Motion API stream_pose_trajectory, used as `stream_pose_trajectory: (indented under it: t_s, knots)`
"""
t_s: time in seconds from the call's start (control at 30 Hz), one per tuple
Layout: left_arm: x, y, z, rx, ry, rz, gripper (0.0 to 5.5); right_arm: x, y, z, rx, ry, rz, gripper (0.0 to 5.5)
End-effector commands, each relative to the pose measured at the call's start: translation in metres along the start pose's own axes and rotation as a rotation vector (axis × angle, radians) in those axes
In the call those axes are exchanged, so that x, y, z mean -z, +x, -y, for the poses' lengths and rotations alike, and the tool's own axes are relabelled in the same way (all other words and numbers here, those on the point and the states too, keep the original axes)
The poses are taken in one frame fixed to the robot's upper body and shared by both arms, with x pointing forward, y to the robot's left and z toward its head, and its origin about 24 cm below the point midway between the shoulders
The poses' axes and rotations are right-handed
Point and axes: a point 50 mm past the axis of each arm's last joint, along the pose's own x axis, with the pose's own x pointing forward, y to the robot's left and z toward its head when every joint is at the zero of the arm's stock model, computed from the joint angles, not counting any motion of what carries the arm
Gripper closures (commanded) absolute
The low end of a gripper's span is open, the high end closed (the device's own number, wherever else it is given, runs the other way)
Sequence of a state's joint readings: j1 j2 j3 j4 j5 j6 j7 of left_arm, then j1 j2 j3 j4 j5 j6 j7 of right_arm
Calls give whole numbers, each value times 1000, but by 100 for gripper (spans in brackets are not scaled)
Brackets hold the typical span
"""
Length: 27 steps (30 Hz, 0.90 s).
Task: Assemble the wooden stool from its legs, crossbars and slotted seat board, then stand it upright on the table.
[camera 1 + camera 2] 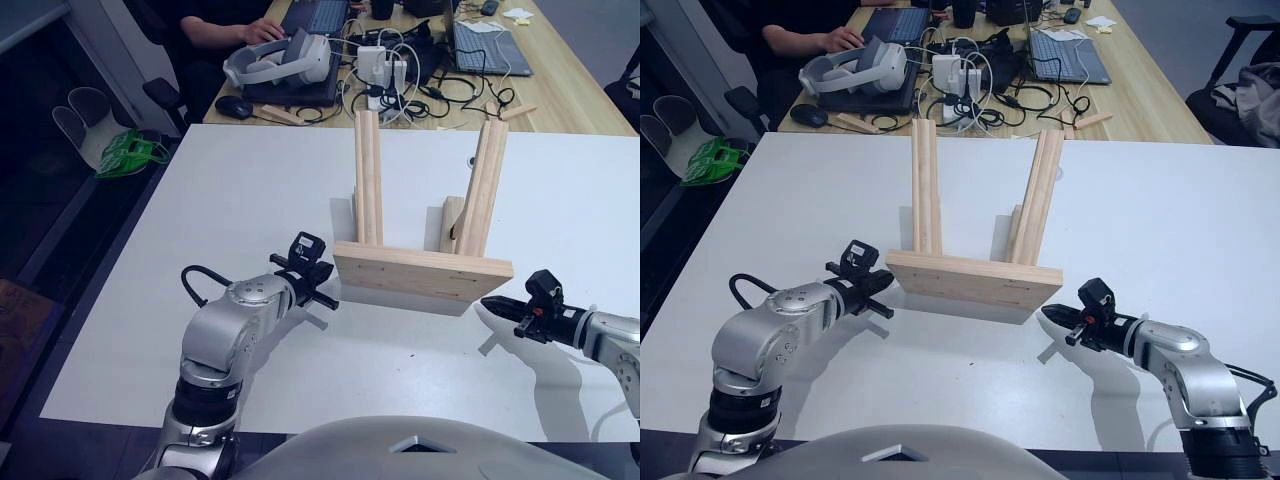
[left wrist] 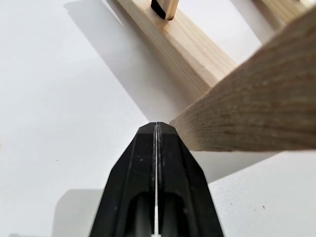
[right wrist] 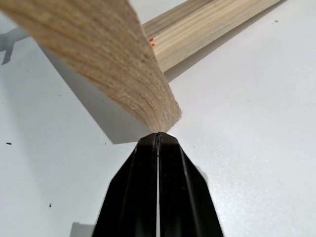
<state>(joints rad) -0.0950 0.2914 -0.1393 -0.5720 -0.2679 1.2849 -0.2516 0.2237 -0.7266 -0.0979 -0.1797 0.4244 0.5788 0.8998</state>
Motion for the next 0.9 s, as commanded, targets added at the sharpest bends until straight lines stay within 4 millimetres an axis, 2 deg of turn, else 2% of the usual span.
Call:
stream_pose_trajectory:
  t_s: [0.03,0.47,0.73,0.9]
  knots:
    - [-5,-1,1,-1,4,11,546,-5,2,4,32,-6,-1,550]
    - [-4,-1,2,4,3,4,546,-6,8,3,47,-10,-11,550]
    - [5,-6,-2,12,33,-73,546,-6,8,2,41,-1,-3,550]
    - [3,-1,5,46,-13,-46,546,-6,8,3,42,5,1,550]
